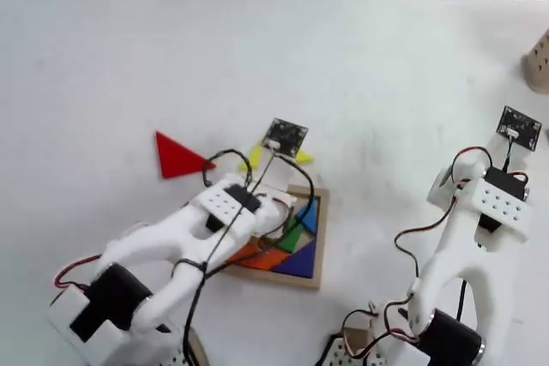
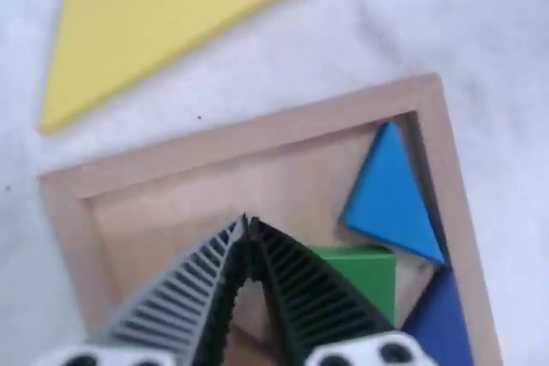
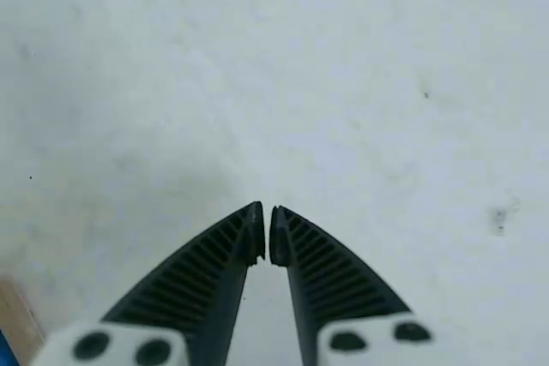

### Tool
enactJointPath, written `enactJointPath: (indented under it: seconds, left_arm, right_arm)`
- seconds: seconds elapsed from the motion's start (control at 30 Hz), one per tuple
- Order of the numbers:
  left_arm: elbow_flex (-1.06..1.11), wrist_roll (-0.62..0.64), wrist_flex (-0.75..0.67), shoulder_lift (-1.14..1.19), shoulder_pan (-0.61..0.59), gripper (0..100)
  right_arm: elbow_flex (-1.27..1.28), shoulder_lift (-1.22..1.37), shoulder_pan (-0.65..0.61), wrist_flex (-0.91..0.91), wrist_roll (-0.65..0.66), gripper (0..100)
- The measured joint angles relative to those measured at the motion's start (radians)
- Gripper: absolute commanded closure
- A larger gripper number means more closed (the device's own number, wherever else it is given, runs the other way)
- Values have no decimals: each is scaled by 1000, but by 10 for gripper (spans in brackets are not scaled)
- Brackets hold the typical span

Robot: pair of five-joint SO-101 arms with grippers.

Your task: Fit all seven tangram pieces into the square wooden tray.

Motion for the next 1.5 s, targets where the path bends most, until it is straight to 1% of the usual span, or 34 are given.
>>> enactJointPath:
  seconds: [0.17, 0.3, 0.4, 0.63, 0.87, 0.97, 1.07, 1.23, 1.27, 1.33, 1.5]
  left_arm:
    - [-14, 5, 0, 6, 28, 977]
    - [-25, 58, 0, 11, 75, 977]
    - [-32, 77, -9, 12, 84, 977]
    - [-41, 81, -25, 12, 74, 977]
    - [-77, 81, -28, 17, 3, 977]
    - [-83, 83, -92, 17, -23, 977]
    - [-78, 83, -176, 17, -14, 977]
    - [-41, 83, -203, 17, 40, 977]
    - [-38, 83, -199, 17, 40, 977]
    - [-38, 81, -150, 17, 25, 977]
    - [-38, 77, 32, 15, -44, 977]
  right_arm:
    - [0, 0, 0, 0, 0, 979]
    - [0, 0, 0, 0, 0, 979]
    - [0, 0, 0, -3, 0, 979]
    - [0, 0, 0, -3, 0, 979]
    - [0, 0, 0, -3, 0, 979]
    - [0, 0, 0, -3, 0, 979]
    - [0, 0, 0, -3, 0, 979]
    - [0, 0, 0, -3, 0, 979]
    - [0, 0, 0, -3, 0, 979]
    - [0, 0, 0, -3, 0, 979]
    - [0, 0, 0, -3, 0, 979]
